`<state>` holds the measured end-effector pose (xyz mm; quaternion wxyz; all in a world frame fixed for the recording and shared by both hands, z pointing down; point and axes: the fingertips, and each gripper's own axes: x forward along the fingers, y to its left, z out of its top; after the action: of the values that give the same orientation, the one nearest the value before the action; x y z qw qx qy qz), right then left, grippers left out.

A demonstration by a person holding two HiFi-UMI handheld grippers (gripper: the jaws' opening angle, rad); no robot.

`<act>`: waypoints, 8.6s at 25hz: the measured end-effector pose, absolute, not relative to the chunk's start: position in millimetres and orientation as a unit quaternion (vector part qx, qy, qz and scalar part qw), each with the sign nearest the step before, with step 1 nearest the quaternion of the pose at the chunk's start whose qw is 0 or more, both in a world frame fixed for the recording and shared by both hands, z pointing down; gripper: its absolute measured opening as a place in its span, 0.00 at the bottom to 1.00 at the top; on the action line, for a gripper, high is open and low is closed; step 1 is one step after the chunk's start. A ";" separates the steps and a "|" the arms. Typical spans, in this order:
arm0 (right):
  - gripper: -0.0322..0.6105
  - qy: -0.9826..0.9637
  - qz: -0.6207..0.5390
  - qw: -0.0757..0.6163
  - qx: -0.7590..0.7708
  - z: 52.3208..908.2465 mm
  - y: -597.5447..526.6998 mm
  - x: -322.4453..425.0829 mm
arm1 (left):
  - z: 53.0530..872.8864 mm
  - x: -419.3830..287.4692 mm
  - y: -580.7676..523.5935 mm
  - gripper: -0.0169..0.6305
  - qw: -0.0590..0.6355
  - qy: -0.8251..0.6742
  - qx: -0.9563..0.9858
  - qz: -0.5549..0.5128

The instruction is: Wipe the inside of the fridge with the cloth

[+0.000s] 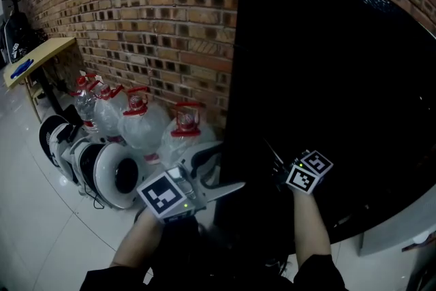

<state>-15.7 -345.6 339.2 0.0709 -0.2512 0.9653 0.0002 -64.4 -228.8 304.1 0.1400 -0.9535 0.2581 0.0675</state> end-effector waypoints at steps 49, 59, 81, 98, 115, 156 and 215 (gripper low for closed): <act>0.17 0.930 0.025 -0.009 -0.366 352.1 -377.4 35.5 | 314.2 -78.8 -243.6 0.41 0.049 0.300 -0.948 0.097; 0.17 0.964 0.135 -0.186 -0.137 409.1 -257.5 -20.6 | 313.6 -77.7 -245.3 0.41 0.033 0.304 -0.947 0.102; 0.17 0.911 0.052 -0.211 -0.351 423.3 -414.8 -1.7 | 316.5 -75.8 -242.1 0.41 0.056 0.284 -0.954 0.075; 0.17 0.867 0.076 -0.226 -0.437 410.6 -469.9 12.7 | 314.6 -74.5 -241.9 0.41 0.057 0.302 -0.949 0.073; 0.17 0.850 0.001 -0.184 -0.493 412.6 -490.5 42.0 | 321.2 -74.3 -240.9 0.41 0.054 0.311 -0.947 0.066; 0.18 0.843 0.206 -0.479 -0.134 479.1 -368.0 -27.3 | 306.5 -78.5 -240.8 0.35 0.034 0.341 -0.933 0.106; 0.17 0.876 -0.016 0.030 -0.480 339.3 -291.6 90.4 | 315.1 -80.3 -240.4 0.33 0.047 0.400 -0.906 0.130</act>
<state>90.4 -291.6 339.3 0.0296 -0.4805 0.8764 -0.0158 -80.3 -240.4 315.1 0.0468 -0.9061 0.3999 0.1299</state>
